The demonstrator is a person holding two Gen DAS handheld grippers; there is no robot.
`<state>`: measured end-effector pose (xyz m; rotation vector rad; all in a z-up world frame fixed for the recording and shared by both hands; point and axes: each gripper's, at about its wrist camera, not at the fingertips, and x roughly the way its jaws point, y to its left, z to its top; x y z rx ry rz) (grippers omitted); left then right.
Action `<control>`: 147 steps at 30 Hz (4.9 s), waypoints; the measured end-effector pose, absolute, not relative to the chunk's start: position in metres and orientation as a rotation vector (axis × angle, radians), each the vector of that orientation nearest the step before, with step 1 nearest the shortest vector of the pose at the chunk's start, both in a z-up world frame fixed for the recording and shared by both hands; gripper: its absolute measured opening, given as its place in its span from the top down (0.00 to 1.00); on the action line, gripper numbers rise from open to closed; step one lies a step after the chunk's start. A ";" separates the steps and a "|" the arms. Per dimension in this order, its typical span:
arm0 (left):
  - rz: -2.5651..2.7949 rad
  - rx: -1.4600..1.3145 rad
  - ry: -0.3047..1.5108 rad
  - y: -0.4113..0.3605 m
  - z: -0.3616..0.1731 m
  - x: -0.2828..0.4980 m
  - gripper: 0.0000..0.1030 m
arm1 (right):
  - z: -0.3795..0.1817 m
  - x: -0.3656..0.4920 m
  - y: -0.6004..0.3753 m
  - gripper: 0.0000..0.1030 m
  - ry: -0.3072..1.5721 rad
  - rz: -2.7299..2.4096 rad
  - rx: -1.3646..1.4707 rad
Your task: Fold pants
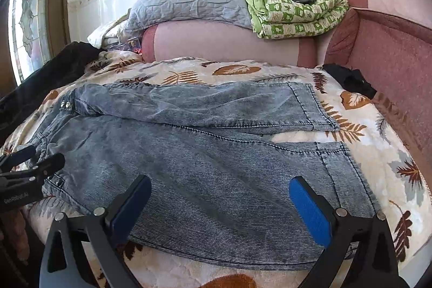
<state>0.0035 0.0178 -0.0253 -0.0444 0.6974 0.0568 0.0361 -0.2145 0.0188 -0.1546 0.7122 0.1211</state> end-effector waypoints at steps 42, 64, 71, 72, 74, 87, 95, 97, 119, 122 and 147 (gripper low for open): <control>0.063 -0.072 0.712 0.020 -0.028 0.005 0.00 | 0.013 0.039 -0.214 0.00 0.738 0.118 -0.164; 0.075 -0.088 0.722 0.027 -0.029 0.004 0.00 | 0.012 0.041 -0.219 0.00 0.760 0.114 -0.137; 0.162 -0.240 0.713 0.085 -0.018 -0.004 0.00 | 0.031 0.032 -0.278 0.00 0.861 0.184 0.242; 0.186 -0.274 0.723 0.096 -0.019 -0.004 0.00 | 0.031 0.028 -0.293 0.00 0.879 0.175 0.311; 0.220 -0.340 0.753 0.116 -0.025 -0.005 0.00 | 0.024 0.022 -0.324 0.00 0.931 0.137 0.439; 0.403 -0.551 0.872 0.168 -0.053 0.006 0.00 | 0.001 0.024 -0.438 0.05 0.977 -0.079 0.876; 0.446 -0.430 0.938 0.160 -0.057 0.024 0.00 | 0.005 0.036 -0.442 0.62 1.028 -0.137 0.715; 0.449 -0.419 0.949 0.161 -0.058 0.025 0.00 | 0.009 0.038 -0.438 0.69 1.039 -0.148 0.628; 0.420 -0.356 0.935 0.163 -0.051 0.025 0.63 | 0.019 0.062 -0.428 0.67 1.134 -0.227 0.225; 0.400 -0.391 0.943 0.166 -0.041 0.020 0.62 | 0.039 0.052 -0.440 0.34 1.083 -0.266 0.257; 0.430 -0.198 1.027 0.163 -0.051 0.034 0.52 | 0.030 0.188 -0.355 0.72 1.036 -0.226 -0.260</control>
